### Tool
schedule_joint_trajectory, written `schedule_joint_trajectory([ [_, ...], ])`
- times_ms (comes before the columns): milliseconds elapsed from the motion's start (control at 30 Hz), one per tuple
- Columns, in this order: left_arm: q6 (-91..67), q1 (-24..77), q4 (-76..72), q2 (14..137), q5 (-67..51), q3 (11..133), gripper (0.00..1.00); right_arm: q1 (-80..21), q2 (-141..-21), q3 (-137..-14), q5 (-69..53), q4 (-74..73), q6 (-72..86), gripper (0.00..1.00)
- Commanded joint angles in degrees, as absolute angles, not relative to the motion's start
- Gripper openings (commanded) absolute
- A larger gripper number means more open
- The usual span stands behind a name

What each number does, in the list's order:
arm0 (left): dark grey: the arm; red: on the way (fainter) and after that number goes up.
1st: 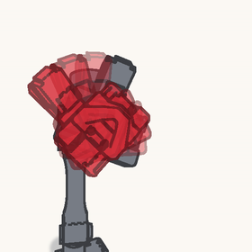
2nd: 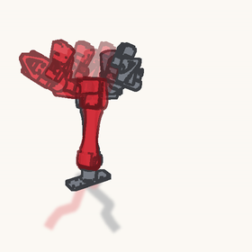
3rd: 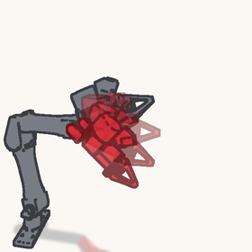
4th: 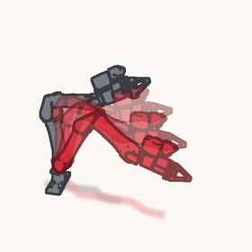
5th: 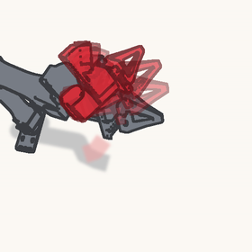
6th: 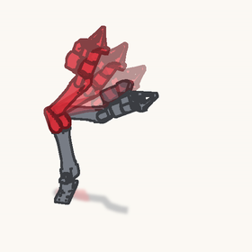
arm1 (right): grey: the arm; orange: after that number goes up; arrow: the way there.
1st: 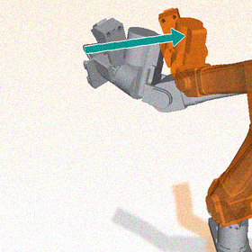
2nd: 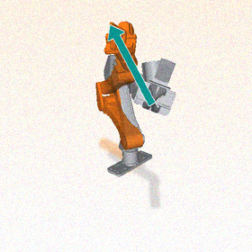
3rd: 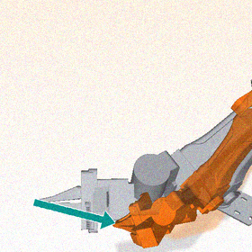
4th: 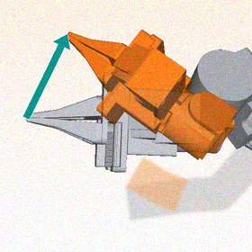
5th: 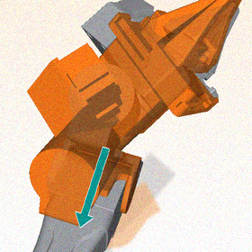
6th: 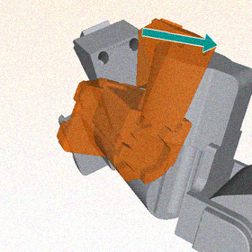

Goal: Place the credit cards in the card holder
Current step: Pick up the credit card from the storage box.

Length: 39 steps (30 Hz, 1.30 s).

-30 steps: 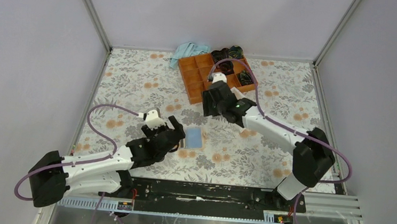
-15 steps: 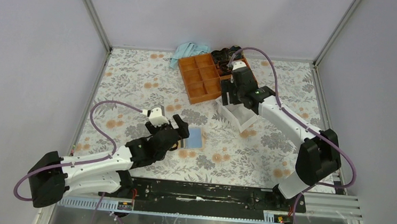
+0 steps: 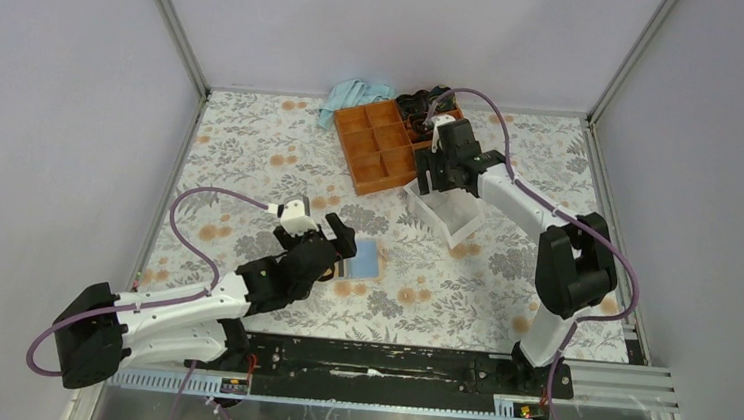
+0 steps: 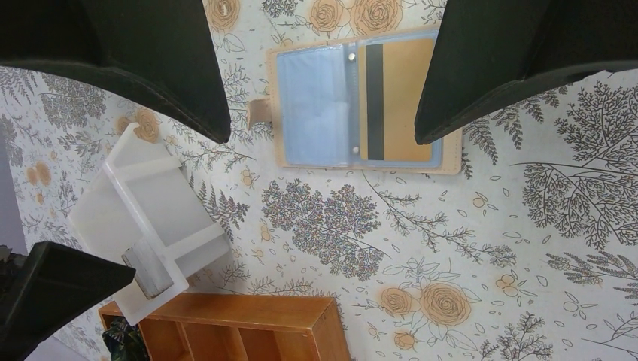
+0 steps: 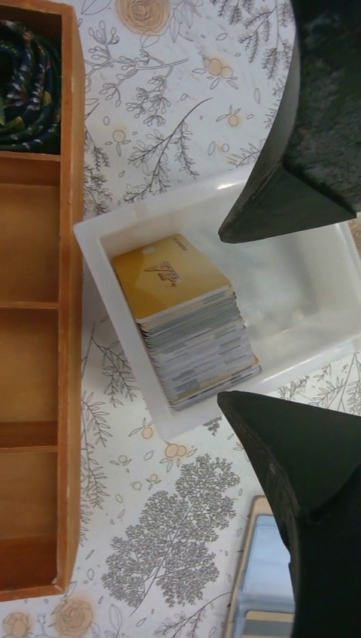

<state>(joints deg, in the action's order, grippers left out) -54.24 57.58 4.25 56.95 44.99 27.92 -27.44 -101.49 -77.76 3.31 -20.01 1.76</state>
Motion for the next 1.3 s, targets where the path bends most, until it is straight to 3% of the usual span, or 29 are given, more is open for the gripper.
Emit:
schedule_joint_trajectory([
  [0,-53.2,57.4,1.9,56.8,46.3,29.3,1.0,-25.2,-102.7,-81.8,-1.4,-17.7,0.7,0.79],
  [200,-52.9,57.3,2.0,56.6,46.6,29.6,1.0,-22.4,-104.8,-83.2,-9.1,-17.3,1.9,0.77],
  [700,-53.2,56.9,2.3,56.2,46.6,29.3,1.0,-20.8,-110.8,-85.6,-14.2,-19.5,2.3,0.73],
  [1067,-53.4,56.5,2.3,56.1,46.4,29.2,1.0,-20.3,-111.1,-84.4,-15.8,-19.1,3.7,0.45],
  [1267,-53.5,56.3,2.1,56.3,46.2,29.1,1.0,-20.3,-110.2,-84.2,-14.7,-19.3,3.7,0.39],
])
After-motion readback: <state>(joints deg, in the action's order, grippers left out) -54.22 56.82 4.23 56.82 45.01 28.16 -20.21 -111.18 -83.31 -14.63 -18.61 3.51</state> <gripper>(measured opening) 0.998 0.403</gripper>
